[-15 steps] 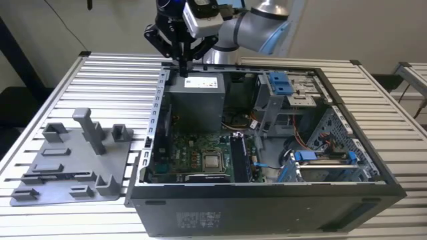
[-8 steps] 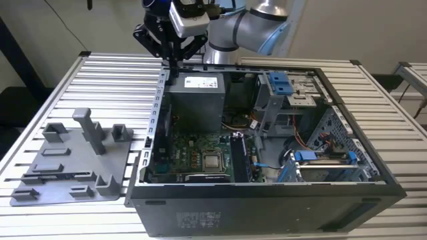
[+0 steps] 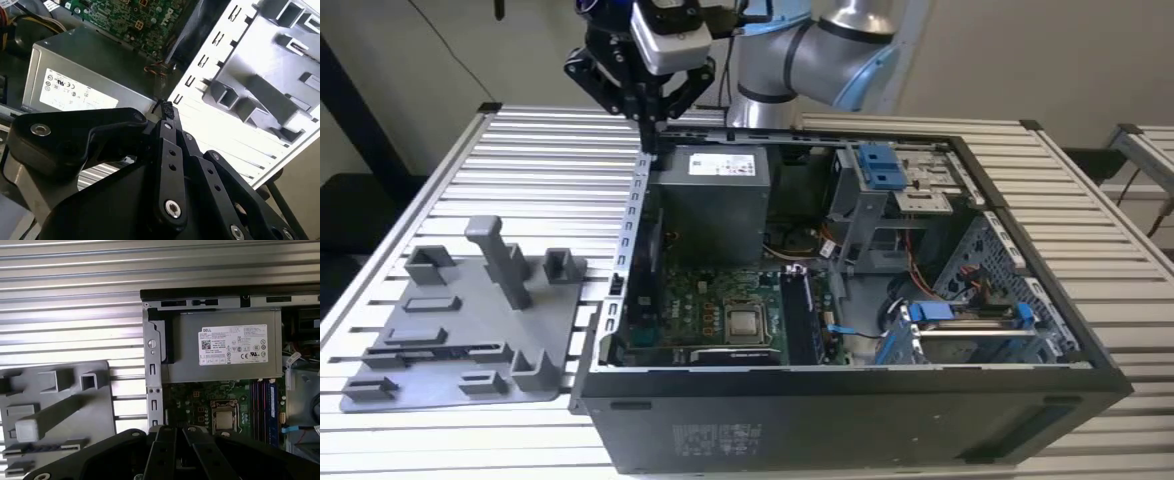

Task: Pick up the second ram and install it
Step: 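Reach for the second ram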

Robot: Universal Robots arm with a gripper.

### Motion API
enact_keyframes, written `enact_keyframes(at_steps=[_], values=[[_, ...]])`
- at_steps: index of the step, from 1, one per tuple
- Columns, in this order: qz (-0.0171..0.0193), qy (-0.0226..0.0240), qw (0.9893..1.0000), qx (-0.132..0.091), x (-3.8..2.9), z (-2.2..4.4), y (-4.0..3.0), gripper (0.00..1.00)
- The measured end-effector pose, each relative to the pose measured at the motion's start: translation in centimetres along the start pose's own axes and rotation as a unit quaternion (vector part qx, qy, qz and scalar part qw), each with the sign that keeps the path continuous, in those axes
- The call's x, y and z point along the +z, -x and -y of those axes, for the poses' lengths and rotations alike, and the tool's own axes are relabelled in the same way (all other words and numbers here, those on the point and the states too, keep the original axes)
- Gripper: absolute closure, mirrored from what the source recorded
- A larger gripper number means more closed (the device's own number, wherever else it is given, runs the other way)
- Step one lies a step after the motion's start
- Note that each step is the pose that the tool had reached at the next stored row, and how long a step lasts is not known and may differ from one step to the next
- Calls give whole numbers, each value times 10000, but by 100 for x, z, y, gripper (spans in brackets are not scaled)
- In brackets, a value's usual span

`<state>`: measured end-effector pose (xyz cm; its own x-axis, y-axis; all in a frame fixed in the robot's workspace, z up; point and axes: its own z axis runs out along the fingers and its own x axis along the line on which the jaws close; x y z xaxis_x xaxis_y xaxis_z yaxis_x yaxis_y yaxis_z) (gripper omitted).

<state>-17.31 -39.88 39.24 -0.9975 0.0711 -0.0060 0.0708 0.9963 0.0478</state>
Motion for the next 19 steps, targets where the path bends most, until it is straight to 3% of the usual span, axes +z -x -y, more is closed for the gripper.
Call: enact_keyframes(at_steps=[9,19], values=[[2,0,10000,1,-2,15,-218,89],[48,4,10000,-2,-2,44,-612,89]])
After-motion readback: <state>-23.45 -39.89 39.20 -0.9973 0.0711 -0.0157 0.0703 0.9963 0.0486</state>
